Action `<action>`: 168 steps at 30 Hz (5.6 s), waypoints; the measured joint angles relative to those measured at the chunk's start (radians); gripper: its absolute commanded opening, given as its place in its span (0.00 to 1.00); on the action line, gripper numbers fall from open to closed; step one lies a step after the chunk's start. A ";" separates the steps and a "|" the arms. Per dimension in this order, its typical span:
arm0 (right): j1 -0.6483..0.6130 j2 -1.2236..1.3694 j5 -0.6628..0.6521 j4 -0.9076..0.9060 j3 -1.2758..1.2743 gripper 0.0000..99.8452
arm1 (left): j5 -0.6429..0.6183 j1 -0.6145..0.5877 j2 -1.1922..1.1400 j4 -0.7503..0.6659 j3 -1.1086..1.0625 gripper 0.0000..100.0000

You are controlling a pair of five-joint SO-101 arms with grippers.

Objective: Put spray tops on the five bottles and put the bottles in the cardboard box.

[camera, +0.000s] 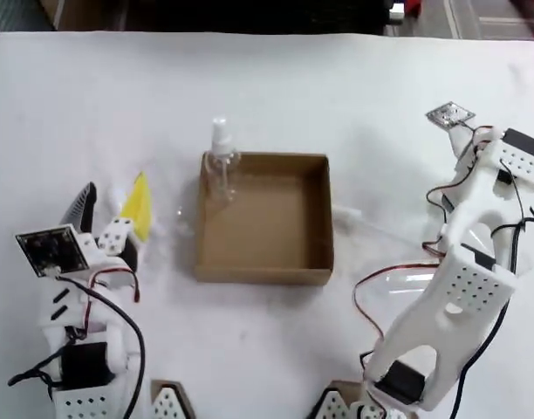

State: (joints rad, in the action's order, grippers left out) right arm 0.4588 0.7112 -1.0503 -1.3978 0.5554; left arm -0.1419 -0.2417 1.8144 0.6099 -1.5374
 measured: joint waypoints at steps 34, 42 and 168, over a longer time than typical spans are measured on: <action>0.003 -0.002 -0.075 -0.051 0.048 0.02 | 0.000 0.000 0.000 0.000 0.000 0.25; -0.015 -0.157 -0.075 -0.269 0.226 0.02 | 0.000 0.000 0.000 0.000 0.000 0.25; -0.918 -1.599 0.881 0.525 -1.103 0.02 | 0.037 0.276 0.002 0.245 0.141 0.25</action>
State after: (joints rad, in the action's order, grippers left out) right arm -0.4588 -0.8876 -0.1695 -0.8730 -0.5478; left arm -0.1051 0.0345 1.8159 0.8554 -1.3963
